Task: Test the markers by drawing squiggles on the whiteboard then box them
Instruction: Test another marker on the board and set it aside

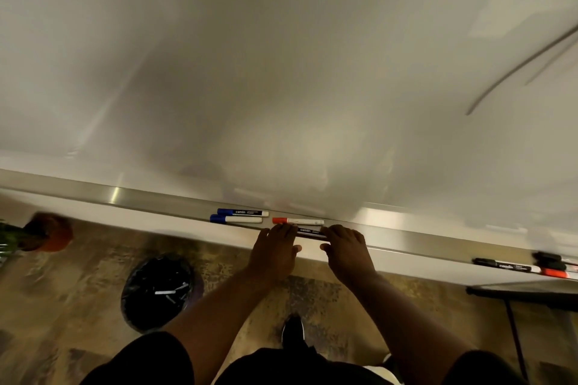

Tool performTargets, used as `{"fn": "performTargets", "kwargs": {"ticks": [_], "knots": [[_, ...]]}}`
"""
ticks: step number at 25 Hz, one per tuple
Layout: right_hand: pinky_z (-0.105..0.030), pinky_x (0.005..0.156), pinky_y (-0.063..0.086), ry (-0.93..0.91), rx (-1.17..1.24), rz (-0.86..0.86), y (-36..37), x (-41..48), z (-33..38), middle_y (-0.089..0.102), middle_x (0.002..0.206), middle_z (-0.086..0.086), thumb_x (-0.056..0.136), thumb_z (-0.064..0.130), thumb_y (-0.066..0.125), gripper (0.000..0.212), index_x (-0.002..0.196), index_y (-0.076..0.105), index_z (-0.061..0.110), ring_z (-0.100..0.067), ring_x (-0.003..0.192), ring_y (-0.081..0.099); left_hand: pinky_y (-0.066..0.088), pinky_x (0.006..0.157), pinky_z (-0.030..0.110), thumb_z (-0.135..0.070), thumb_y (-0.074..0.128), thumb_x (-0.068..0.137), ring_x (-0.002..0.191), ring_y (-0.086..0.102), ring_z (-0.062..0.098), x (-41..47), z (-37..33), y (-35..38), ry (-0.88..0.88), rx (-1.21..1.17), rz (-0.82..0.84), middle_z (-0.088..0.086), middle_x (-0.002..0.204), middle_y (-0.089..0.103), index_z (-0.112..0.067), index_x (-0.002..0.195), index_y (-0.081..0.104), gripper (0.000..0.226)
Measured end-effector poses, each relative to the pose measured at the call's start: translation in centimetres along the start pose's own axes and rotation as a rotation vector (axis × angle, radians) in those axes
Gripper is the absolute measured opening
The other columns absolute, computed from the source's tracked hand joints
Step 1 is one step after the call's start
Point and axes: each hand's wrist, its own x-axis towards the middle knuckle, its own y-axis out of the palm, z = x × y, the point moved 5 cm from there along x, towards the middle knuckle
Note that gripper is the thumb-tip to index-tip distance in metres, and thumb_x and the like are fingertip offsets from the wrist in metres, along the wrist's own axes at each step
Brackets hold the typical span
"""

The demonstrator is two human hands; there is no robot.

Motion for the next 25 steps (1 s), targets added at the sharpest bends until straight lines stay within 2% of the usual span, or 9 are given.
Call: {"fn": "performTargets", "kwargs": {"ticks": [7,10,12,14,17,19,25], "knots": [[-0.04,0.102,0.033,0.057,-0.03,-0.044,-1.0,0.6,-0.7,0.061,0.113,0.007,0.093,0.024,0.063,0.025,0.116,0.069,0.032,-0.017,0.106,0.058,0.025,0.116,0.04,-0.033,0.05,0.101,0.141,0.035,0.021,0.4,0.1,-0.3,0.026,-0.013,-0.038,0.0,0.154,0.039,-0.024,0.151,0.031,0.055],[-0.039,0.098,0.034,0.06,0.048,-0.09,-1.6,-0.2,-1.1,0.063,0.109,0.009,0.093,0.023,0.064,0.023,0.114,0.07,0.03,-0.017,0.102,0.058,0.025,0.114,0.04,-0.029,0.05,0.101,0.137,0.038,0.021,0.4,0.2,-0.6,0.061,-0.018,-0.087,0.0,0.148,0.044,-0.024,0.149,0.037,0.05],[-0.036,0.093,0.037,0.064,0.133,-0.128,-2.1,-1.0,-1.4,0.064,0.108,0.009,0.093,0.024,0.066,0.022,0.115,0.07,0.028,-0.018,0.101,0.059,0.03,0.107,0.037,-0.03,0.049,0.101,0.127,0.045,0.02,0.6,-0.2,-0.8,0.113,-0.02,-0.124,-0.001,0.138,0.052,-0.024,0.141,0.047,0.041],[-0.033,0.088,0.042,0.082,0.234,-0.154,-2.9,-1.9,-1.5,0.066,0.107,0.009,0.091,0.031,0.069,0.023,0.114,0.07,0.026,-0.016,0.099,0.061,0.032,0.1,0.034,-0.033,0.049,0.101,0.116,0.05,0.018,0.4,-1.2,-1.2,0.164,-0.095,-0.151,-0.003,0.127,0.058,-0.025,0.134,0.054,0.035],[-0.03,0.079,0.045,0.083,0.298,-0.173,-3.9,-3.5,-1.7,0.063,0.098,0.011,0.085,0.052,0.07,0.035,0.111,0.07,0.029,-0.01,0.091,0.056,0.035,0.091,0.031,-0.035,0.052,0.099,0.106,0.053,0.016,0.1,-3.5,-1.4,0.26,-0.226,-0.183,-0.005,0.116,0.061,-0.025,0.127,0.059,0.031],[-0.026,0.073,0.045,0.114,0.336,-0.204,-4.6,-4.7,-2.2,0.06,0.092,0.013,0.081,0.062,0.068,0.041,0.106,0.072,0.03,-0.008,0.087,0.053,0.04,0.09,0.029,-0.035,0.055,0.097,0.102,0.054,0.013,0.0,-4.6,-1.4,0.259,-0.317,-0.185,-0.006,0.113,0.062,-0.025,0.125,0.062,0.03],[-0.018,0.067,0.042,0.135,0.367,-0.252,-6.6,-9.5,-4.5,0.057,0.089,0.015,0.084,0.053,0.071,0.031,0.097,0.073,0.026,-0.006,0.086,0.053,0.047,0.085,0.026,-0.037,0.067,0.09,0.092,0.058,0.01,-2.1,-8.6,-0.8,0.239,-0.49,-0.128,-0.009,0.105,0.068,-0.028,0.116,0.069,0.028]]}}
